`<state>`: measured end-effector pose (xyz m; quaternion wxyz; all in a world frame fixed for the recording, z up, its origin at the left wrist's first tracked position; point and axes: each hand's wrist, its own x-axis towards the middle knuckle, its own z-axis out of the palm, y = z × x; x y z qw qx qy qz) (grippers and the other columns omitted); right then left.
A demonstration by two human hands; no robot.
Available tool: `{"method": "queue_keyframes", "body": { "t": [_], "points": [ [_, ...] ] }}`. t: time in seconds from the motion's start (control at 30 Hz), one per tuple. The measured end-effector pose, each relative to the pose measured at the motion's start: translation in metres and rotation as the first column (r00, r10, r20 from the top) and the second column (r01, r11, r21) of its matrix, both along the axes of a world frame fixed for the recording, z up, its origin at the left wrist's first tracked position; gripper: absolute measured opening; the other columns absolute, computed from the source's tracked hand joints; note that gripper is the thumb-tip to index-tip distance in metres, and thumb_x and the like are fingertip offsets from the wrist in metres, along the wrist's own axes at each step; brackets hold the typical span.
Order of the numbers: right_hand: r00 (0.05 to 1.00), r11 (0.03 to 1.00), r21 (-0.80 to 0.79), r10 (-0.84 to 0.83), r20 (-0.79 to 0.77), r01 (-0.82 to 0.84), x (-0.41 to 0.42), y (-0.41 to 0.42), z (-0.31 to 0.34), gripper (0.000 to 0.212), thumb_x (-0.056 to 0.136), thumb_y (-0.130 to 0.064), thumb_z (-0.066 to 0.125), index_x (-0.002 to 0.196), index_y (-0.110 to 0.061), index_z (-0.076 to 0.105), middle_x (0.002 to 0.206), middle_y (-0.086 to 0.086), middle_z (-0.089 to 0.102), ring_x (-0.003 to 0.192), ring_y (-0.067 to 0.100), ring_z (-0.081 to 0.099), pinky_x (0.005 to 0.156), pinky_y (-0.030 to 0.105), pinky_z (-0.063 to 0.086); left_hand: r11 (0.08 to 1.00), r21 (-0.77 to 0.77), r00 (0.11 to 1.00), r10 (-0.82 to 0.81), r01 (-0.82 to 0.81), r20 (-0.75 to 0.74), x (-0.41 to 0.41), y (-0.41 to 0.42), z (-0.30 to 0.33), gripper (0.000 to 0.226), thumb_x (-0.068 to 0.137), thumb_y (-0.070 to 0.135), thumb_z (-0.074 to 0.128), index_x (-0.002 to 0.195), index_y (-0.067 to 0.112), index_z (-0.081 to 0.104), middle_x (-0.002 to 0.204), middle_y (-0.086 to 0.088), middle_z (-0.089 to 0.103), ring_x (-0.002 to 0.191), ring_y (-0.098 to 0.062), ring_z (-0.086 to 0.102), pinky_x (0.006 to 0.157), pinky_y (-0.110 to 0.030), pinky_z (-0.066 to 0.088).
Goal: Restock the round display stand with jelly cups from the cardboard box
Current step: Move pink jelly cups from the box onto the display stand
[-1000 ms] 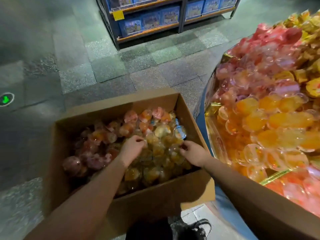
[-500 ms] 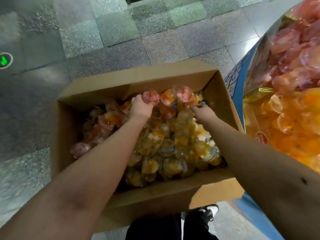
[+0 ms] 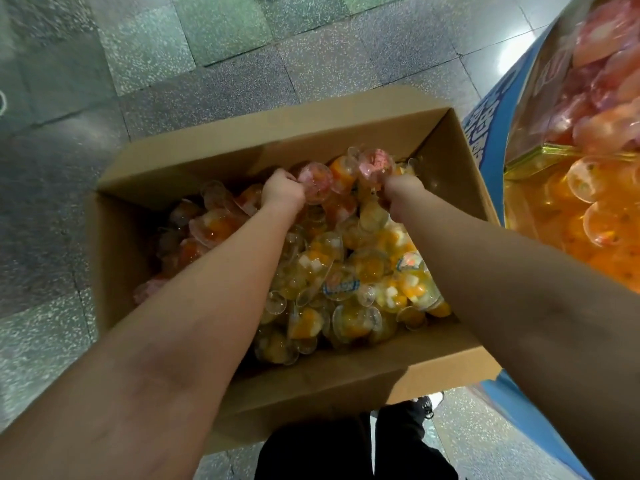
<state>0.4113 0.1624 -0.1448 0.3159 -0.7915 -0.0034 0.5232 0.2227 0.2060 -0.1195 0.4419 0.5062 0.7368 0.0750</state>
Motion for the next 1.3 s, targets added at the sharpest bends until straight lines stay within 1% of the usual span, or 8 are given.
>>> {"method": "queue_keyframes", "body": {
  "t": [0.13,0.27,0.47,0.57,0.7,0.83,1.07,1.3],
  "points": [
    [0.987,0.989,0.071,-0.118,-0.108,0.126,-0.003,-0.016,0.012,0.011,0.094,-0.021,0.067,0.100,-0.011,0.064,0.098,0.004,0.062,0.078,0.014,0.060,0.071,0.026,0.057,0.993,0.064,0.995,-0.101,0.102,-0.010,0.000,-0.017,0.014,0.024,0.098,0.041,0.053,0.090,0.019,0.051,0.098,-0.005,0.059,0.071,-0.014,0.051,0.053,-0.027,0.036],
    [0.985,0.971,0.194,-0.113,-0.130,0.137,-0.006,-0.056,0.039,0.027,0.097,-0.014,0.060,0.123,-0.010,0.055,0.104,0.004,0.063,0.097,0.017,0.063,0.090,0.033,0.056,0.999,0.044,0.992,-0.025,0.020,0.127,-0.007,-0.049,0.038,0.014,0.096,0.036,0.058,0.097,0.022,0.057,0.098,0.000,0.062,0.084,-0.019,0.062,0.070,-0.038,0.057],
    [0.997,0.949,0.312,0.061,-0.053,-0.041,0.020,-0.154,0.104,0.007,0.093,-0.028,0.064,0.091,-0.022,0.064,0.098,0.004,0.072,0.095,0.022,0.070,0.087,0.044,0.059,0.979,-0.154,0.908,0.184,-0.134,0.377,-0.001,-0.116,0.083,0.020,0.093,0.024,0.065,0.111,0.016,0.061,0.107,-0.005,0.065,0.092,-0.020,0.066,0.068,-0.029,0.053],
    [0.991,0.931,0.345,0.101,0.083,-0.124,0.042,-0.208,0.139,0.014,0.089,-0.027,0.068,0.080,-0.021,0.059,0.081,0.002,0.067,0.077,0.015,0.067,0.072,0.031,0.056,0.975,-0.208,0.856,0.172,-0.077,0.488,0.019,-0.153,0.104,0.015,0.093,0.022,0.066,0.106,0.015,0.061,0.107,-0.007,0.067,0.085,-0.016,0.067,0.067,-0.026,0.052],
    [0.983,0.927,0.348,0.086,0.163,-0.139,0.080,-0.274,0.169,0.023,0.073,-0.041,0.072,0.079,-0.024,0.058,0.087,0.013,0.065,0.085,0.033,0.066,0.086,0.051,0.054,0.969,-0.248,0.779,0.136,0.026,0.613,0.067,-0.203,0.135,0.008,0.094,0.017,0.064,0.098,0.012,0.059,0.112,-0.011,0.068,0.098,-0.023,0.069,0.081,-0.031,0.056],
    [0.993,0.899,0.438,-0.076,0.086,0.031,0.113,-0.334,0.200,0.013,0.095,-0.009,0.060,0.087,-0.011,0.050,0.080,0.013,0.061,0.071,0.021,0.064,0.073,0.033,0.057,0.961,-0.218,0.748,0.016,0.172,0.663,0.124,-0.246,0.165,0.009,0.093,0.018,0.065,0.095,0.012,0.058,0.105,-0.012,0.071,0.094,-0.023,0.069,0.078,-0.031,0.054],
    [0.940,0.835,0.485,-0.334,0.068,0.261,0.172,-0.457,0.220,0.018,0.095,-0.014,0.063,0.080,-0.012,0.052,0.071,0.003,0.060,0.073,0.022,0.061,0.077,0.039,0.056,0.901,-0.095,0.683,-0.248,0.422,0.687,0.220,-0.324,0.193,0.018,0.089,0.025,0.069,0.083,0.014,0.057,0.074,-0.003,0.068,0.066,-0.015,0.066,0.065,-0.025,0.052],
    [0.822,0.729,0.474,-0.569,0.019,0.494,0.216,-0.566,0.210,0.022,0.094,-0.007,0.062,0.080,-0.013,0.047,0.074,0.007,0.051,0.071,0.022,0.058,0.075,0.037,0.057,0.804,-0.210,0.658,-0.273,0.557,0.702,0.311,-0.401,0.194,0.017,0.090,0.021,0.068,0.094,0.014,0.053,0.083,-0.007,0.059,0.072,-0.021,0.057,0.061,-0.026,0.050]
  ]
}}
